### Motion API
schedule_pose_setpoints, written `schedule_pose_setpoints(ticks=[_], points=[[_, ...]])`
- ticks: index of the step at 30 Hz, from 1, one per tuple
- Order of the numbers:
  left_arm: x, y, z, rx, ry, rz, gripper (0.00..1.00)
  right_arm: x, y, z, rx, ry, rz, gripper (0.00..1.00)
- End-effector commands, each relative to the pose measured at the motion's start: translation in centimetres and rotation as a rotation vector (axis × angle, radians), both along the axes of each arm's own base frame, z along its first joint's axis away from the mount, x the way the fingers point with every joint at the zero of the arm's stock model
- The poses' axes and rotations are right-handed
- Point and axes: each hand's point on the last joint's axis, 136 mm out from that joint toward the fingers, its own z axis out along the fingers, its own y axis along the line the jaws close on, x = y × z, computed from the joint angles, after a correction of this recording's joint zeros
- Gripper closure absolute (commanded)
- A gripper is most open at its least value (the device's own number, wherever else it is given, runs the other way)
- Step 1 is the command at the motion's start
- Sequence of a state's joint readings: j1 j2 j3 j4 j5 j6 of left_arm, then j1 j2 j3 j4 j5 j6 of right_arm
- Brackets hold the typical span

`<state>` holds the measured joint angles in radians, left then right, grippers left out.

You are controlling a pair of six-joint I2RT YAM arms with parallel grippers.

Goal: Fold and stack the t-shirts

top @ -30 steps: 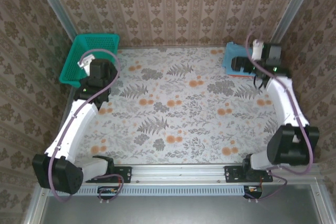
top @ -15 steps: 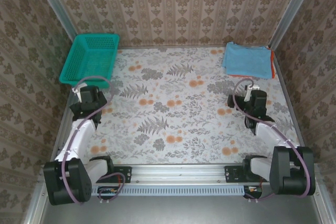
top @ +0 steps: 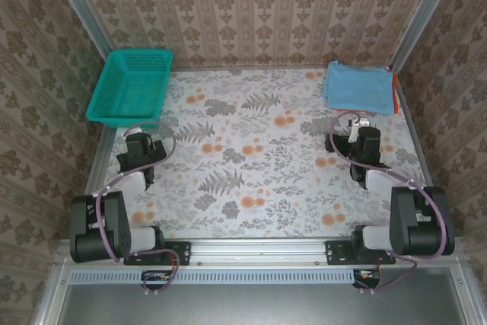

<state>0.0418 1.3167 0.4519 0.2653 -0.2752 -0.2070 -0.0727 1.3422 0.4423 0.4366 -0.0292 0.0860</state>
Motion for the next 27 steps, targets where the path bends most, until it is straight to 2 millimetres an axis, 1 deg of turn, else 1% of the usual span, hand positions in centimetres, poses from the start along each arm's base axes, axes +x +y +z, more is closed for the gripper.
schedule_pose_setpoints(ticks=[1, 3, 5, 6, 8, 11, 12, 14, 16, 18, 20, 22, 24, 25, 26, 27], points=[[4.3, -1.2, 3.3, 0.016, -0.158, -0.08, 0.0, 2.8, -0.2, 3.0, 0.011, -0.129, -0.019, 0.01], [5.5, -1.2, 3.3, 0.063, -0.138, -0.102, 0.0, 3.4, -0.1, 2.5, 0.006, -0.142, -0.012, 0.01], [6.2, -1.1, 3.4, 0.077, -0.151, -0.112, 0.0, 3.9, -0.1, 1.9, 0.005, -0.127, -0.009, 0.0], [6.4, -1.3, 3.1, 0.071, -0.138, -0.125, 0.0, 4.2, 0.2, 1.8, -0.004, -0.11, 0.004, 0.01], [6.3, -2.0, 3.4, 0.088, -0.166, -0.158, 0.0, 4.1, 1.0, 1.9, -0.023, -0.131, 0.035, 0.0], [5.6, -2.1, 3.7, 0.093, -0.212, -0.159, 0.0, 2.9, 1.0, 2.0, -0.041, -0.205, 0.025, 0.0], [5.5, -2.4, 3.7, 0.093, -0.226, -0.174, 0.0, 2.5, 1.1, 1.8, -0.043, -0.233, 0.027, 0.0], [5.3, -2.7, 3.9, 0.116, -0.251, -0.185, 0.0, 1.8, 1.7, 1.8, -0.047, -0.304, 0.058, 0.0], [5.1, -3.2, 3.9, 0.149, -0.276, -0.188, 0.0, 1.1, 1.5, 1.9, -0.05, -0.314, 0.044, 0.01], [5.1, -4.2, 3.7, 0.169, -0.282, -0.231, 0.0, 1.1, 1.3, 1.9, -0.056, -0.319, 0.029, 0.01], [4.7, -5.2, 3.2, 0.195, -0.315, -0.27, 0.0, 1.1, 1.5, 1.8, -0.062, -0.311, 0.037, 0.0], [4.6, -5.8, 3.2, 0.233, -0.34, -0.289, 0.0, 1.2, 1.9, 1.8, -0.065, -0.312, 0.058, 0.0], [4.7, -5.8, 3.1, 0.234, -0.325, -0.282, 0.0, 1.8, 1.5, 1.7, -0.061, -0.288, 0.038, 0.0], [4.9, -5.6, 3.1, 0.23, -0.319, -0.273, 0.0, 2.3, 0.7, 1.3, -0.054, -0.249, -0.005, 0.0], [5.2, -5.3, 2.8, 0.203, -0.295, -0.265, 0.0, 2.8, 0.1, 1.1, -0.056, -0.214, -0.046, 0.01], [5.4, -4.6, 2.7, 0.163, -0.285, -0.256, 0.0, 2.8, 0.2, 1.1, -0.068, -0.213, -0.05, 0.0]])
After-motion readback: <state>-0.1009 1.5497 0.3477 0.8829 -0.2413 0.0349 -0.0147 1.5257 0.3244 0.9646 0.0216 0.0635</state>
